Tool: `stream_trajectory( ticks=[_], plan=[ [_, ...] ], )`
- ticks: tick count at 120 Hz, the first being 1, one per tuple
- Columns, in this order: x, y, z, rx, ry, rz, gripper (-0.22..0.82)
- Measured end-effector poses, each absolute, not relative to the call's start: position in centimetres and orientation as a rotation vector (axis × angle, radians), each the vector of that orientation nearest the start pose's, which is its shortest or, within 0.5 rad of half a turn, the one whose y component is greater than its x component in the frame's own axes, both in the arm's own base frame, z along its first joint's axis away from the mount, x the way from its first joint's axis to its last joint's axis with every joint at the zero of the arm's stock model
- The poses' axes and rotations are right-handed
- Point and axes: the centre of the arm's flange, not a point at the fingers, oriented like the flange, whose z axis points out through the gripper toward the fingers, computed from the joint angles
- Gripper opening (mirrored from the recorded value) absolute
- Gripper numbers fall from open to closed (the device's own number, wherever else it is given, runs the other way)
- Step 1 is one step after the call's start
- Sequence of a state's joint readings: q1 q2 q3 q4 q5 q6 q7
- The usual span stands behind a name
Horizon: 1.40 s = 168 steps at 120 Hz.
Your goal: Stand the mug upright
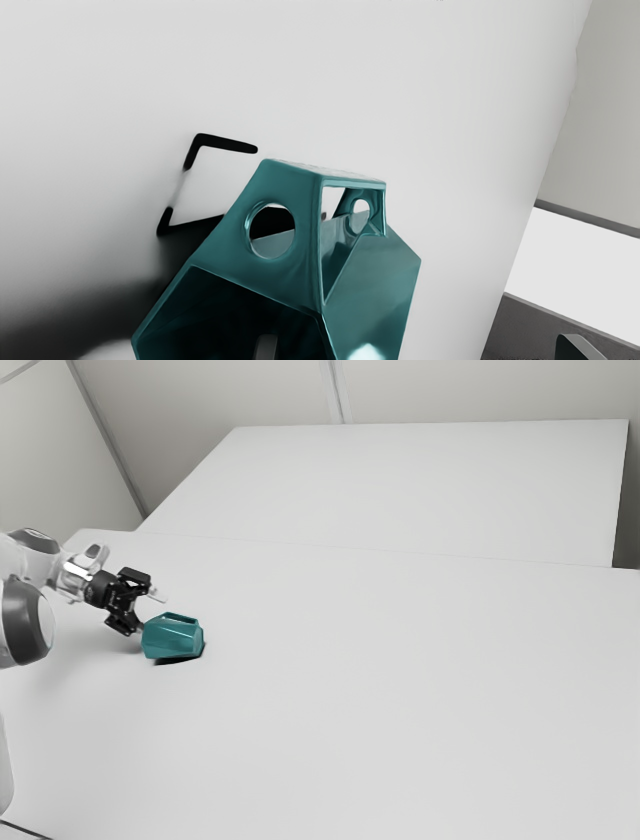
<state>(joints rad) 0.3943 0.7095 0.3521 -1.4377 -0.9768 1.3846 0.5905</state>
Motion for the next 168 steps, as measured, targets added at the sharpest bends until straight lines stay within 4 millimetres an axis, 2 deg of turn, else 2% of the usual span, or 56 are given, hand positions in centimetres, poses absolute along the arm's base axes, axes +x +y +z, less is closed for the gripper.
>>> stream_trajectory(
  ticks=[36, 48, 62, 87, 105, 130, 168],
  plan=[
    [58.5, 31.6, 27.6, 2.103, 0.357, -0.064, 0.6],
    [58.9, 31.2, 27.4, 2.1, 0.354, -0.056, 0.56],
    [59.1, 31.0, 27.4, 2.099, 0.356, -0.046, 0.41],
    [59.5, 30.6, 27.4, 2.095, 0.359, -0.044, 0.05],
    [59.5, 30.6, 27.4, 2.095, 0.368, -0.048, -0.09],
    [59.5, 30.6, 27.5, 2.096, 0.381, -0.054, -0.15],
    [60.0, 29.7, 28.2, 2.08, 0.369, -0.061, -0.17]
  ],
)
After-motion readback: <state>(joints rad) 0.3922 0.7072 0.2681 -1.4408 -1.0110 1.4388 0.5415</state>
